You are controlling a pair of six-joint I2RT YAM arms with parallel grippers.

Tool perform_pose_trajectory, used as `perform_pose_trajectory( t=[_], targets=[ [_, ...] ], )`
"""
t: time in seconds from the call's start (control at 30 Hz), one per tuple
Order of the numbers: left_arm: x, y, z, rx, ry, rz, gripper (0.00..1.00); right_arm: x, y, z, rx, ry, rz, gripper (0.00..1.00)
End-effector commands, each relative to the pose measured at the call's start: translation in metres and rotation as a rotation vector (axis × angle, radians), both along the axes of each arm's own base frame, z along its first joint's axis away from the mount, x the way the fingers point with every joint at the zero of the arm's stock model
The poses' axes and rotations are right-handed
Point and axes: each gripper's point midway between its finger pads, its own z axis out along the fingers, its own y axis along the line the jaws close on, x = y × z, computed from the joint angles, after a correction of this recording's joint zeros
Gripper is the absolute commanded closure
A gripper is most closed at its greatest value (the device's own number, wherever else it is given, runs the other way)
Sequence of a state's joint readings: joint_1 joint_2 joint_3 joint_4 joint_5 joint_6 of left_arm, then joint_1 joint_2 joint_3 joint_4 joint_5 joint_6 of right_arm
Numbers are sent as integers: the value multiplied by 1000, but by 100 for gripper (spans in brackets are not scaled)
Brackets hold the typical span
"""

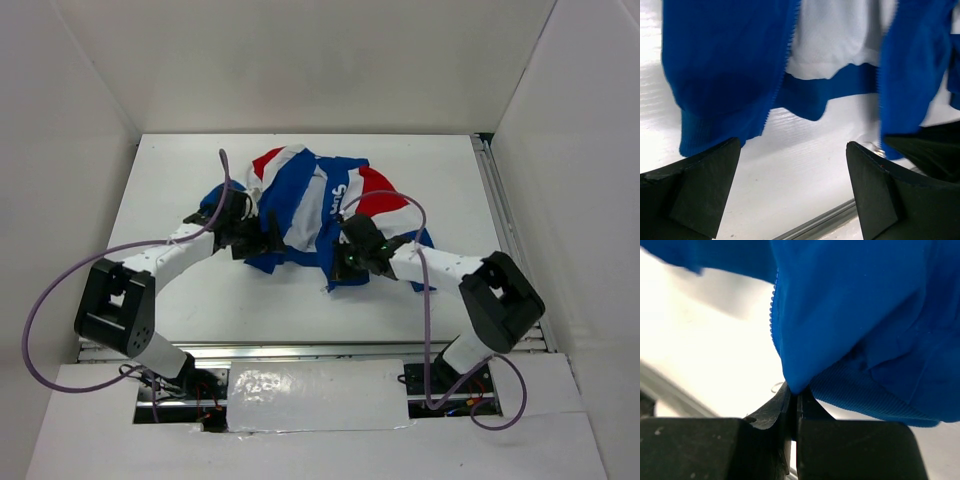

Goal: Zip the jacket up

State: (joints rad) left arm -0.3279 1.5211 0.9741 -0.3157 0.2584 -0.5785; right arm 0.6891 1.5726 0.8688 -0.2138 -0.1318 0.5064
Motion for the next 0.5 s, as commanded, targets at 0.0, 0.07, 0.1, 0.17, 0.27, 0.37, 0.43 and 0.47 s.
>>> perform_pose_trajectory(
  t=[0.0,0.07,0.1,0.17,0.27,0.37,0.43,0.47],
  targets=[
    [-2,10,-15,71,44,43,1,6,15,45,197,-116,103,100],
    [-1,17,-17,108,67,78,1,9,4,45,176,-128,71,100],
    [0,21,-18,132,67,92,1,14,-3,49,169,-145,54,100],
    [5,31,-22,183,66,128,3,15,-14,46,145,-133,31,100],
    [8,34,-32,213,112,139,10,17,-21,44,146,-123,17,100],
    [7,40,-49,267,174,163,14,17,-21,42,166,-102,21,100],
    [9,39,-58,273,196,154,18,18,-21,42,174,-99,23,100],
    [10,36,-60,267,197,140,19,19,-21,42,175,-97,23,100]
  ],
)
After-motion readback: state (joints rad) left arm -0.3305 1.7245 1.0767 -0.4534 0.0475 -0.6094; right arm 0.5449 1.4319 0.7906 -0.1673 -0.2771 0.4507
